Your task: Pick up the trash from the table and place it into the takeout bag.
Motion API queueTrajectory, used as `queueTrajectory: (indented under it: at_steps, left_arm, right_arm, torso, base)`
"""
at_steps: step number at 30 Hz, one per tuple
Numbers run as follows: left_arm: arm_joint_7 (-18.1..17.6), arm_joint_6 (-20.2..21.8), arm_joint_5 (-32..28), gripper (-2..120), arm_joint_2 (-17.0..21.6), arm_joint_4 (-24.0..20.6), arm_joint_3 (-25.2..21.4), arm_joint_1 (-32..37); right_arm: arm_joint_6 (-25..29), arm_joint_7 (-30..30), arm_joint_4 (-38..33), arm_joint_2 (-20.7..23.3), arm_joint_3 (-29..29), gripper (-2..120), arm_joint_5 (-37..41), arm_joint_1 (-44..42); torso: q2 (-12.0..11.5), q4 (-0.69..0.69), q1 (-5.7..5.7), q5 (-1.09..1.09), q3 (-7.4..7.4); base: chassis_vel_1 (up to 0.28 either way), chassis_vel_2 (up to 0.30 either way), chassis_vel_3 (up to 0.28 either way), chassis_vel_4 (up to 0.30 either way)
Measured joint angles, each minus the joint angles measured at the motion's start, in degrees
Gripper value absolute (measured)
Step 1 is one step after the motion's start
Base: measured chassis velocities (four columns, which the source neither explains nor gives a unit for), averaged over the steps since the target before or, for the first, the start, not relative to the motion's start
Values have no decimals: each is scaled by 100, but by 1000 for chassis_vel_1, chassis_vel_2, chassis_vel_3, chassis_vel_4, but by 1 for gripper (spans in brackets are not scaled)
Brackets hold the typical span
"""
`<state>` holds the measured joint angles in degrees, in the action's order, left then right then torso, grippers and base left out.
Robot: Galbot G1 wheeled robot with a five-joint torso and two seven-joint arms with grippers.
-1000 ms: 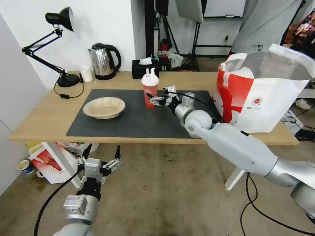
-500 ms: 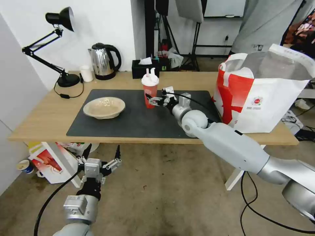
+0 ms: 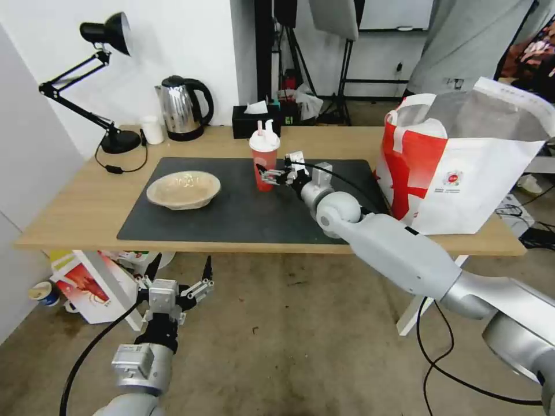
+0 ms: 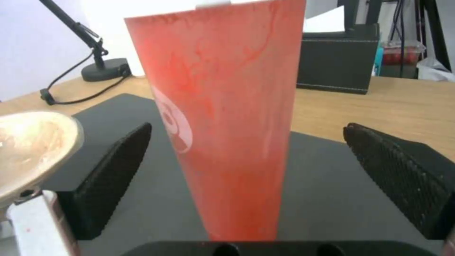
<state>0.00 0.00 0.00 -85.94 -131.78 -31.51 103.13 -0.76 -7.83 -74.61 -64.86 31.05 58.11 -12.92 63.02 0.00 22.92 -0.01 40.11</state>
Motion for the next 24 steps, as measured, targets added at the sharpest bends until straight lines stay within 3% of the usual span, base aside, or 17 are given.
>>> queueTrajectory:
  at_steps: [5, 24]
  left_arm:
    - [0, 0, 0, 100, 0, 0, 0, 0]
    - [0, 0, 0, 100, 0, 0, 0, 0]
  right_arm:
    - [35, 15, 43, -90, -37, 98, 1, -18]
    - [130, 207, 68, -108, -81, 44, 168, -74]
  torso:
    - [0, 0, 0, 1, 0]
    - [0, 0, 0, 1, 0]
  base:
    - [0, 0, 0, 0]
    - [0, 0, 0, 0]
